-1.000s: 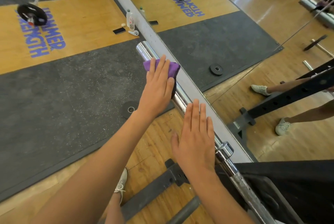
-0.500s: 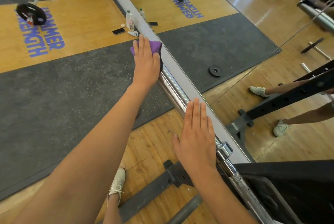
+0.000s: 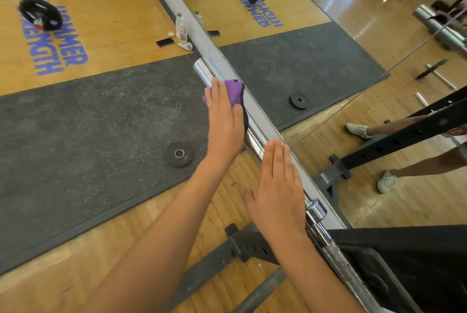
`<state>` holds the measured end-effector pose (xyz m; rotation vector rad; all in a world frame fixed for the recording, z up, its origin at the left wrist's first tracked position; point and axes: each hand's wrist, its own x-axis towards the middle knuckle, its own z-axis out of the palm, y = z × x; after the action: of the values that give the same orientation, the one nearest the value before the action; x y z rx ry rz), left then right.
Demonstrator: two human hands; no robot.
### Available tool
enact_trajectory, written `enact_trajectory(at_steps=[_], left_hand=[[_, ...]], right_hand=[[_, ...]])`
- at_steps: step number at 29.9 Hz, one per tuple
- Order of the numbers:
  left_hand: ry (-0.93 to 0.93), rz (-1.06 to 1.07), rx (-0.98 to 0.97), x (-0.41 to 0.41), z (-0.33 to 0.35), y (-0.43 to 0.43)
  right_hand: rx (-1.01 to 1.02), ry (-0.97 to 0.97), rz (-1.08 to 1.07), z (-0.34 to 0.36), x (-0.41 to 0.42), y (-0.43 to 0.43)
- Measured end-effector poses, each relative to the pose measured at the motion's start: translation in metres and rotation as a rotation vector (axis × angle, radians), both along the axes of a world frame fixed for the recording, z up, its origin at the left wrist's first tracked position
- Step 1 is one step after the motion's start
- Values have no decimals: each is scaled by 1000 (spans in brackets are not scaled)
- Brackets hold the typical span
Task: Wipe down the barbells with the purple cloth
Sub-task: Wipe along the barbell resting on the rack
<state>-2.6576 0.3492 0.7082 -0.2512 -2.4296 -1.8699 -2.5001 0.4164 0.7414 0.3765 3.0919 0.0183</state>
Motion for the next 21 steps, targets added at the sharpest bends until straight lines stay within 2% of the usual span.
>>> enact_trajectory(at_steps=[3,7,11,17,21], left_hand=[[70,-76,1,21,-14,-1],[134,-128,-59,8,-17,-10],[82,-64,-19,-20,-12,-11],[-97,71,121,-79,5,-16],[-134,108,140,-59,7,-6]], right_hand=[[20,21,-17,-2,-2,1],[17,17,-16,-2,-1,1],[2,11,-6,-2,-2,2],[-38,9,11,-1,-2,4],[-20,26,6,-2,-2,2]])
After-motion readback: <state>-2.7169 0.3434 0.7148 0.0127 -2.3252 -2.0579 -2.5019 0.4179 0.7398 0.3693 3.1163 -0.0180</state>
